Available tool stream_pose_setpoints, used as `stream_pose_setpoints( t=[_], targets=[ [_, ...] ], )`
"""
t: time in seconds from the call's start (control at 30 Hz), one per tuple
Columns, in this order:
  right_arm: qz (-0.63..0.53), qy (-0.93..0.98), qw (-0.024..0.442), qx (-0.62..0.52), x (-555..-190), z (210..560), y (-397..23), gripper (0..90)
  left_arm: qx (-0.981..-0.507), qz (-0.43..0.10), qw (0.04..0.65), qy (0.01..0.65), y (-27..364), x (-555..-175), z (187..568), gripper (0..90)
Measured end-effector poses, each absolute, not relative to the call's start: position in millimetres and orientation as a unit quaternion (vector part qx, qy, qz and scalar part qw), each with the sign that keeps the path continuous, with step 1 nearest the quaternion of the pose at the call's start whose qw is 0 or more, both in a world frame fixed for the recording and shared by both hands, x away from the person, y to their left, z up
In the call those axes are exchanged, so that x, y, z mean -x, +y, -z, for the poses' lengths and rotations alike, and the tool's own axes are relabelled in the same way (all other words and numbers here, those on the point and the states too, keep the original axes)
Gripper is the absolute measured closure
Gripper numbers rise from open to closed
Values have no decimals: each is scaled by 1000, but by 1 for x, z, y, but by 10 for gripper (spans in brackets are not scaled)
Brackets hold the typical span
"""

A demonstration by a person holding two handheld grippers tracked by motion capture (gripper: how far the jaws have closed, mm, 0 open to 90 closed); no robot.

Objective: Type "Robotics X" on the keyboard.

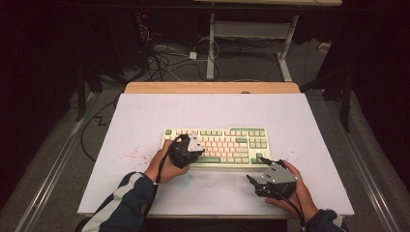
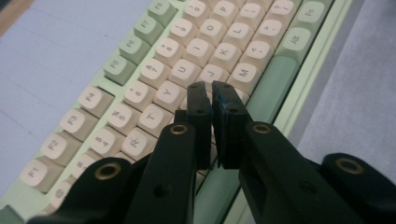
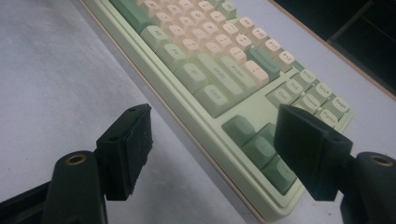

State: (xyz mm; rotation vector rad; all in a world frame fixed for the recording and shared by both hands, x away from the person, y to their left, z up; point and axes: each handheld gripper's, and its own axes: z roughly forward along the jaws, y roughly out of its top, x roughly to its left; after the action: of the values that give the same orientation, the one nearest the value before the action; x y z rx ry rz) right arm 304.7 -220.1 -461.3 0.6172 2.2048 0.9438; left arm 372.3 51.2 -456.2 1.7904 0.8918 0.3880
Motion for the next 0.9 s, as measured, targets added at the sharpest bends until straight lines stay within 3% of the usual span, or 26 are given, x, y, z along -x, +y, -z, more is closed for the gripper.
stream_pose_setpoints(
  t=[0.37, 0.63, 0.73, 0.9],
  targets=[
    [-361, 841, 327, -235, -305, 461, -220, 290, -717, -175, 564, 370, 65, -369, 445, 614],
    [-369, 838, 319, -245, -306, 459, -222, 289, -695, -211, 571, 382, 79, -360, 445, 289],
    [-371, 836, 320, -249, -307, 459, -223, 289, -690, -216, 575, 384, 86, -358, 447, 228],
    [-371, 834, 320, -253, -310, 458, -224, 291, -691, -229, 574, 376, 100, -350, 452, 199]
  ],
)
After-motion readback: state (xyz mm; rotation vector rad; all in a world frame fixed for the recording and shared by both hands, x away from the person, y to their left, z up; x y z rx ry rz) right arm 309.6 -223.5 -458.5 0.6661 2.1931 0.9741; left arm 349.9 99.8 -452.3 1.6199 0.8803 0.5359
